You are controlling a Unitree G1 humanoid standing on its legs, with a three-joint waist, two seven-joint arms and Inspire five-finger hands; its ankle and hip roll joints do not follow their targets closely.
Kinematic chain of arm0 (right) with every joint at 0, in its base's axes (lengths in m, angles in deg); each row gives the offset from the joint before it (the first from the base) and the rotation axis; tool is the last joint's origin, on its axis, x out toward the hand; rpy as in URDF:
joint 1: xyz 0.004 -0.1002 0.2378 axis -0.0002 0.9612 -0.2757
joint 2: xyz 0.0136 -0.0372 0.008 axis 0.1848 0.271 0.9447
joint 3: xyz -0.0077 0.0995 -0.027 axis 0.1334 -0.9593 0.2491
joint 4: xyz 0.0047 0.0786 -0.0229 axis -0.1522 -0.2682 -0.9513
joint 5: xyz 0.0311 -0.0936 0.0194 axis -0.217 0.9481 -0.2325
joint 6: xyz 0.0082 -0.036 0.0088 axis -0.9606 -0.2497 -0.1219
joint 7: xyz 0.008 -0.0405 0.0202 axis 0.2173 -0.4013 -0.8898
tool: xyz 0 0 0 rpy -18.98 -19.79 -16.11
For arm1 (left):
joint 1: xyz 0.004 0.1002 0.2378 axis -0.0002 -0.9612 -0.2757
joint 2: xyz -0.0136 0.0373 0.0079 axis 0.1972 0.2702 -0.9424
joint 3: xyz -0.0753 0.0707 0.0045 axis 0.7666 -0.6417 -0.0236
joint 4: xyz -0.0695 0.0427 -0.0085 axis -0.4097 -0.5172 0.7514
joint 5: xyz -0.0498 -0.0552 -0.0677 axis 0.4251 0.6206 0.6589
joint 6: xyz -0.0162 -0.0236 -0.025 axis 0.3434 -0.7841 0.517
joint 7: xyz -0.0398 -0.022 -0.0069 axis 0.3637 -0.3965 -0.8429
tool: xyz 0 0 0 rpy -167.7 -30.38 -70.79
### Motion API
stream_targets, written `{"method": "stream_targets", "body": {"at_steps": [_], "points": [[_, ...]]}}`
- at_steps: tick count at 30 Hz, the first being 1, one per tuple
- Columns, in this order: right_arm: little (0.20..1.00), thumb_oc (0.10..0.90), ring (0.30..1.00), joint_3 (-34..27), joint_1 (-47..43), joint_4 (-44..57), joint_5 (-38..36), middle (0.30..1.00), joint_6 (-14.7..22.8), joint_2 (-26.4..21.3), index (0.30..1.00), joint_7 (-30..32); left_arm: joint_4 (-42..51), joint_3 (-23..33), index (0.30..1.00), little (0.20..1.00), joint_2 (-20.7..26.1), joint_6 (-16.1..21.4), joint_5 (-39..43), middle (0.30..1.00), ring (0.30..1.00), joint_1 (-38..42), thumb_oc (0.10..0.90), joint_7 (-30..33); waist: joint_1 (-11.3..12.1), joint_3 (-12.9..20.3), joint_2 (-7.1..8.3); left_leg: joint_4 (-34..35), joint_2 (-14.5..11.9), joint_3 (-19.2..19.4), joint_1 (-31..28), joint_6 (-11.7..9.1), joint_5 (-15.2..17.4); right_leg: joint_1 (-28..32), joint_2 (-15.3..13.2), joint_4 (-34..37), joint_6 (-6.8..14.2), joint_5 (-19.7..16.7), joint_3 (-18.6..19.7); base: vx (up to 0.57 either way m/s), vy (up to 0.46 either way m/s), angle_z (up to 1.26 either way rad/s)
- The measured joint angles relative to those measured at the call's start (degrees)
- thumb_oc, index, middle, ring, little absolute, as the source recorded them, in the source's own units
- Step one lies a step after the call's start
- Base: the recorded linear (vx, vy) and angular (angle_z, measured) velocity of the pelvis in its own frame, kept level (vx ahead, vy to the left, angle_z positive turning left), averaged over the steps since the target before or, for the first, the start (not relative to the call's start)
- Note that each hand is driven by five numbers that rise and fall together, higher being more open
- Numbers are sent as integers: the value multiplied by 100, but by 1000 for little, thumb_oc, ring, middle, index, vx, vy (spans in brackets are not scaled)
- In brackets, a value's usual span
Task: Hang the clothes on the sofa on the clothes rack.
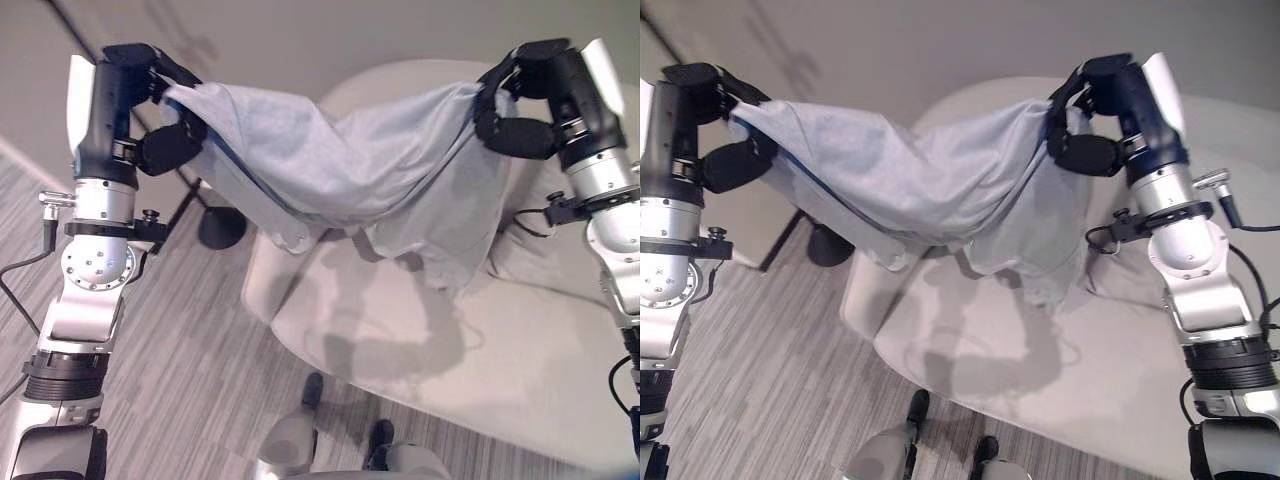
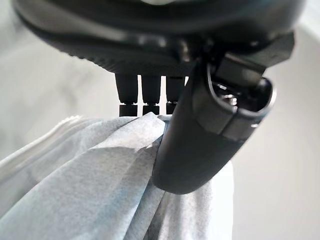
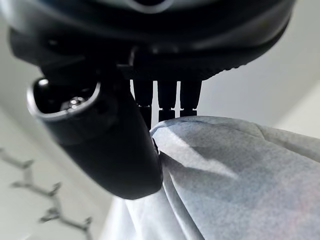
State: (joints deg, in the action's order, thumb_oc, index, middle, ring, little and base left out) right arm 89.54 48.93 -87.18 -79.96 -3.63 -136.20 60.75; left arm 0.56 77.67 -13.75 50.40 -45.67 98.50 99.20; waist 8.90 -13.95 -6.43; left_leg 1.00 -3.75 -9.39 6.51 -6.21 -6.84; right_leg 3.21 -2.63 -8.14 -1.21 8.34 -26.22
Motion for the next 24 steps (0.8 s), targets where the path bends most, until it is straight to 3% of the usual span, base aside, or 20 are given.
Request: {"method": "stream_targets", "body": {"at_steps": [1,2,3,5,6,7,9,10,11,12,13,14,16,19,21,22,23,24], "points": [[300,400,300,-2,33,3,3,300,8,37,300,27,3,127,300,300,2,2,0,300,300,-45,400,101,89,-17,204,-261,1,360,25,139,122,37,-175,14,-11,6,-24,-152,214,31],[300,400,300,7,48,-27,58,300,8,97,300,38,-8,247,300,300,16,1,-4,300,300,-42,400,195,143,7,495,-584,-17,520,37,-10,224,64,-415,2,-10,-4,-50,-167,383,42],[300,400,300,-2,49,-37,217,300,8,87,300,47,-16,332,300,300,22,4,-11,300,300,-39,400,328,125,60,765,-853,-222,749,-100,-127,290,169,-670,28,29,-30,-143,-145,441,54],[300,400,300,-50,47,-34,217,300,34,46,300,191,-28,345,300,300,35,33,-40,300,300,-48,400,487,56,147,767,-905,-673,800,-435,-177,177,411,-755,11,44,-39,-185,-128,443,54],[300,400,300,-106,49,-33,215,300,48,42,300,269,-34,353,300,300,47,107,-98,300,300,-87,400,570,17,281,684,-843,-818,742,-605,-146,-128,441,-746,-44,63,-47,-173,-148,513,42],[300,400,300,-211,85,-31,216,300,99,3,300,339,-62,341,300,300,96,187,-140,300,300,-101,400,659,12,444,574,-712,-1008,743,-696,-413,-190,418,-785,-91,127,-87,-138,-144,692,53],[300,400,300,-259,0,-31,216,300,110,-15,300,529,-58,332,300,300,291,198,-144,300,300,-20,400,747,-110,516,506,-445,-998,761,-792,-396,-204,344,-876,-262,210,-69,-145,-73,466,32],[300,400,300,-257,-27,-34,284,300,151,-19,300,592,-80,360,300,300,320,207,-148,300,300,58,400,883,-139,538,453,-111,-861,733,-933,-283,-142,-387,-1375,-1396,568,-128,11,-105,418,9],[300,400,300,-245,-9,-40,387,300,156,-20,300,609,-156,301,300,300,355,198,-145,300,300,190,400,935,-158,574,510,-10,-739,751,-927,-281,-140,-514,-1560,-1223,676,-84,-15,-141,344,19],[300,400,300,-222,-22,-34,454,300,164,-20,300,606,-221,298,300,300,368,190,-144,300,300,335,400,940,-190,613,622,91,-594,728,-913,-257,-72,-589,-1594,-435,1047,-465,71,-185,491,36],[300,400,300,-210,-36,-40,458,300,167,-9,300,632,-309,138,300,300,643,149,-127,300,300,604,400,984,-125,654,860,219,-386,789,-886,-285,79,-640,-1752,17,1040,-1362,-4,-182,459,31],[300,400,300,-225,-28,-58,490,300,171,-12,300,641,-273,109,300,300,736,180,-135,300,300,678,400,983,-120,701,914,312,-312,814,-889,-288,335,-574,-1768,285,1180,-1338,-10,-151,571,17],[300,400,300,-188,16,-108,656,300,120,12,300,700,-387,-125,300,300,808,209,-126,300,300,928,400,1049,-30,669,1015,169,-132,797,-681,-186,422,-599,-1867,470,1185,-1600,89,-123,422,14],[300,400,300,-18,-57,-376,661,300,115,5,300,743,-658,-574,300,300,1137,196,-117,300,300,1162,400,1048,30,650,1127,-49,1,692,-520,-35,482,-569,-1910,493,1162,-1750,531,-143,313,23],[300,400,300,172,-247,-655,648,300,113,-8,300,761,-824,-764,300,300,1247,190,-114,300,300,1326,400,1029,27,656,1168,-70,-21,635,-523,-27,475,-550,-1863,447,1190,-1725,598,-67,294,16],[300,400,300,229,-324,-777,603,300,130,-10,300,754,-844,-801,300,300,1245,185,-104,300,300,1378,400,1029,16,647,1158,-65,-127,550,-511,5,459,-624,-1595,99,1505,-1178,820,-9,218,21],[300,400,300,254,-357,-879,552,300,164,-29,300,736,-844,-806,300,300,1245,190,-90,300,300,1403,400,1024,-1,610,1120,-14,-322,433,-499,-47,376,-789,-1041,-493,1261,-346,1076,12,136,35],[300,400,300,263,-397,-945,533,300,169,-114,300,730,-891,-828,300,300,1235,186,-89,300,300,1378,400,1006,-10,589,1094,39,-440,320,-455,-134,308,-802,-563,-612,840,-43,1553,24,107,55]]}}
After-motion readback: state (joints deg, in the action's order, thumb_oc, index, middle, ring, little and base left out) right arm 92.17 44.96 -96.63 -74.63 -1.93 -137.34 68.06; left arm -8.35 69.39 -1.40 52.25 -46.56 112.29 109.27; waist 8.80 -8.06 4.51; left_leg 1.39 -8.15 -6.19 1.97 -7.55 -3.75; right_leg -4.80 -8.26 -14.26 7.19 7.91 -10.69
